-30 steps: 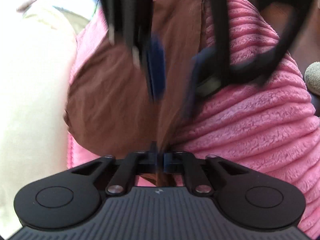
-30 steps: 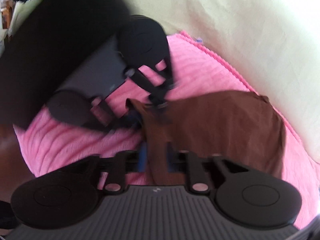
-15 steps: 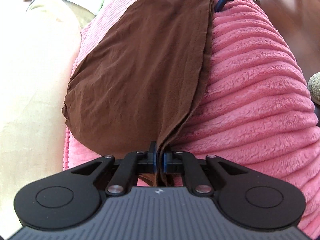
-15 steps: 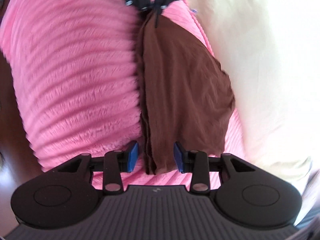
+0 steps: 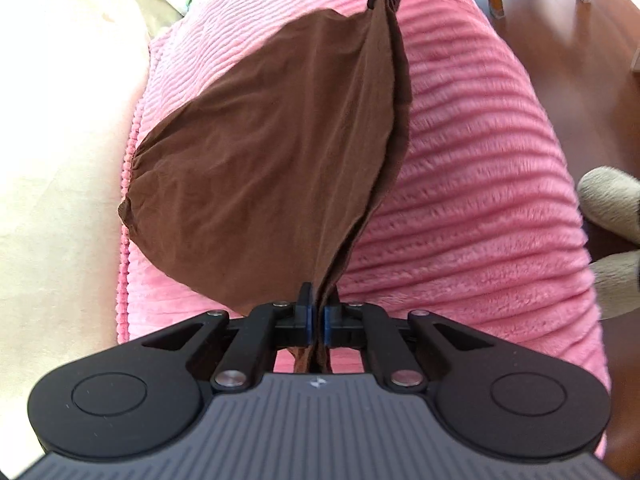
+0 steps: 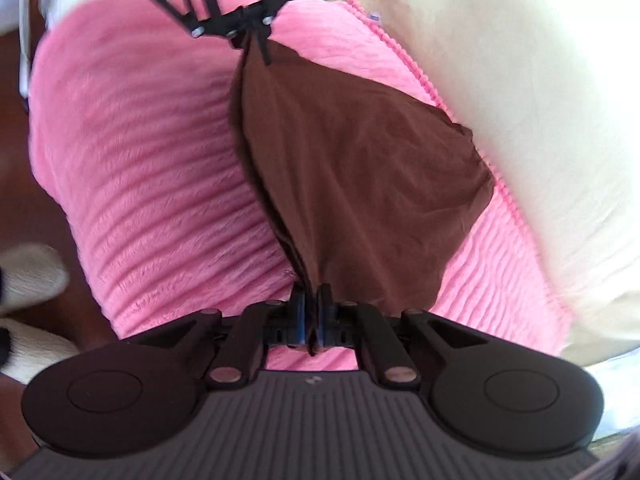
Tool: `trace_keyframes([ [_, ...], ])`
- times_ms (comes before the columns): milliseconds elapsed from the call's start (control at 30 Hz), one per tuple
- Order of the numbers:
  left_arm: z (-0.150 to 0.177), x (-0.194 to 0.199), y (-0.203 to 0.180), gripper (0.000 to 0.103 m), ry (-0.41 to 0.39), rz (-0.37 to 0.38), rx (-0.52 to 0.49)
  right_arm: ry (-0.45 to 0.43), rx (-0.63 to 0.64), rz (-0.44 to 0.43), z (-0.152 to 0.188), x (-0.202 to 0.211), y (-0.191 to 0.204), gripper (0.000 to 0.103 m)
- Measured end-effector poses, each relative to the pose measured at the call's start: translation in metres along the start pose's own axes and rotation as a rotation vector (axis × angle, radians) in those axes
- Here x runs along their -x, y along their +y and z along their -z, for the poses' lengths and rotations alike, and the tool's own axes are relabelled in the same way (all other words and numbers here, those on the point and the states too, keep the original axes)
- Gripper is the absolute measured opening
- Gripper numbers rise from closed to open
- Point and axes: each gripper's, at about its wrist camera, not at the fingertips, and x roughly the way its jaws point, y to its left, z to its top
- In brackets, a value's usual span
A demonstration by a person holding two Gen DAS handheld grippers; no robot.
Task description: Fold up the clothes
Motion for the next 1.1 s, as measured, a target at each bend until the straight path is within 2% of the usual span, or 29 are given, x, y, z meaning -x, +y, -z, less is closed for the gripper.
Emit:
trace_keyframes([
  [67, -0.007, -0.001, 0.023, 0.003, 0.007, 0.002, 0.006, 0.000, -0.027, -0.028, -0.012, -0.002, -0.034, 0.003],
  [200, -0.015, 0.000, 0.064, 0.003, 0.019, -0.020, 0.051, -0.011, -0.041, -0.019, -0.031, -0.001, -0.094, 0.003],
  [267, -0.019, -0.009, 0.098, 0.003, 0.018, -0.040, 0.076, -0.002, -0.050, -0.004, -0.039, -0.007, -0.117, 0.003],
  [467, -0.028, -0.051, 0.179, 0.003, 0.022, -0.044, 0.118, 0.032, -0.126, 0.014, -0.067, -0.040, -0.195, 0.003],
  [600, -0.034, -0.091, 0.227, 0.003, 0.054, -0.010, 0.151, 0.067, -0.184, -0.037, -0.075, -0.073, -0.239, 0.003],
  [867, -0.033, -0.144, 0.284, 0.003, 0.131, 0.052, 0.212, 0.089, -0.292, -0.180, -0.078, -0.139, -0.318, 0.003],
  [1033, -0.039, -0.176, 0.303, 0.003, 0.165, 0.087, 0.191, 0.138, -0.297, -0.245, -0.077, -0.184, -0.342, 0.003],
  [1100, -0.039, -0.184, 0.306, 0.015, 0.173, 0.094, 0.187, 0.161, -0.307, -0.271, -0.074, -0.200, -0.349, 0.003],
])
